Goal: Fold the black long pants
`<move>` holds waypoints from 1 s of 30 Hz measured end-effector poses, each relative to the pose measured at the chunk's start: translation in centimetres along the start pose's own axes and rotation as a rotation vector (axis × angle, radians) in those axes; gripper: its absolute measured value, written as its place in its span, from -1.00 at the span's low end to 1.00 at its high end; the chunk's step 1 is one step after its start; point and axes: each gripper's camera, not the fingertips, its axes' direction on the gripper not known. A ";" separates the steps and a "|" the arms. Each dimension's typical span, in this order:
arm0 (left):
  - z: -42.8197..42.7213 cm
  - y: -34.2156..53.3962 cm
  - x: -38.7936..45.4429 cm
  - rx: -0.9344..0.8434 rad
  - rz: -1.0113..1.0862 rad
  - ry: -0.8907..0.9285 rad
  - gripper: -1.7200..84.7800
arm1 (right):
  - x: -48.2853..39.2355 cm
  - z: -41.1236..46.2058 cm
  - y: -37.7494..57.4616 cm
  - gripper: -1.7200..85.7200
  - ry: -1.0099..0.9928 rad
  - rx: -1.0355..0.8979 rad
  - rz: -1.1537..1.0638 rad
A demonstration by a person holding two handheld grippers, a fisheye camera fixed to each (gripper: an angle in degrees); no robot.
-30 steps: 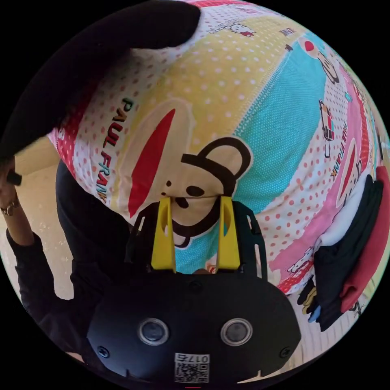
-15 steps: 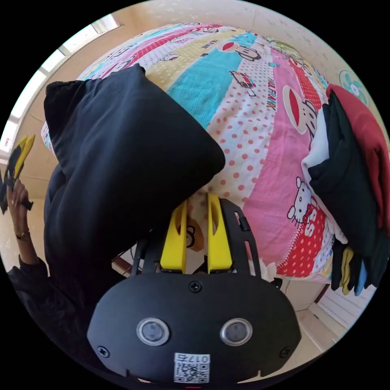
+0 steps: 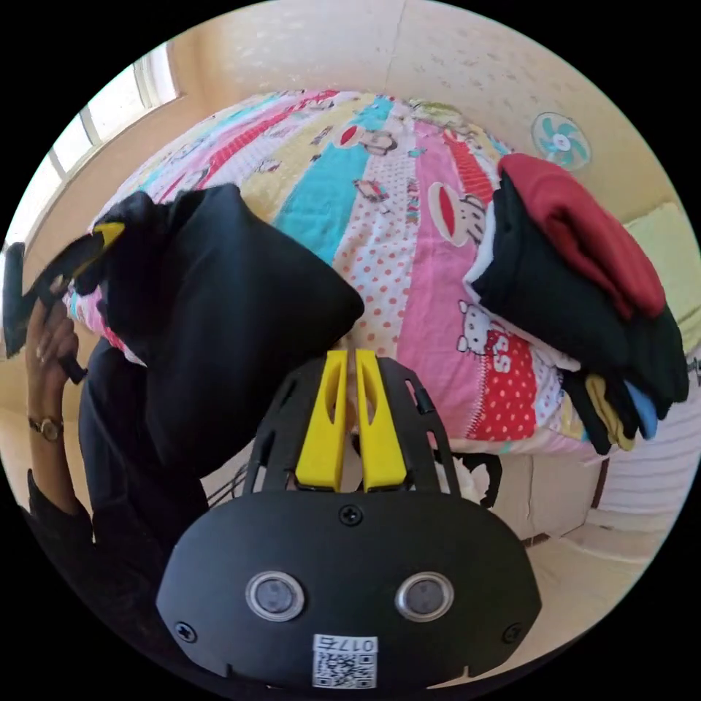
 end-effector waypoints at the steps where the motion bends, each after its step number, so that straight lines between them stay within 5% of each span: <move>1: 1.1 0.8 2.0 -0.047 0.082 0.074 -0.97 | 0.4 -3.7 0.7 -0.81 -0.014 0.109 0.032; 4: 5.8 3.3 3.8 -0.196 0.109 0.342 -0.97 | -0.5 -10.7 0.7 -0.72 -0.258 0.272 -0.069; 6: 8.5 5.1 3.8 -0.261 0.042 0.344 -0.97 | -3.0 -12.2 -0.3 -0.68 -0.396 0.236 -0.203; 11: 4.8 9.6 1.1 -0.140 -0.117 0.376 -0.98 | -12.2 -12.6 0.2 -0.67 -0.090 0.232 -0.476; 22: -11.9 16.9 -7.5 0.011 -0.273 -0.036 -0.98 | -26.5 -4.6 4.5 -0.57 0.063 0.062 -1.090; 27: -13.4 18.7 -8.9 0.088 -0.343 -0.043 -0.98 | -26.7 -1.4 3.2 -0.68 0.180 0.028 -1.138; 30: -13.1 19.1 -8.5 0.084 -0.345 -0.068 -0.98 | -22.3 -6.1 0.1 -0.77 0.010 0.113 -1.017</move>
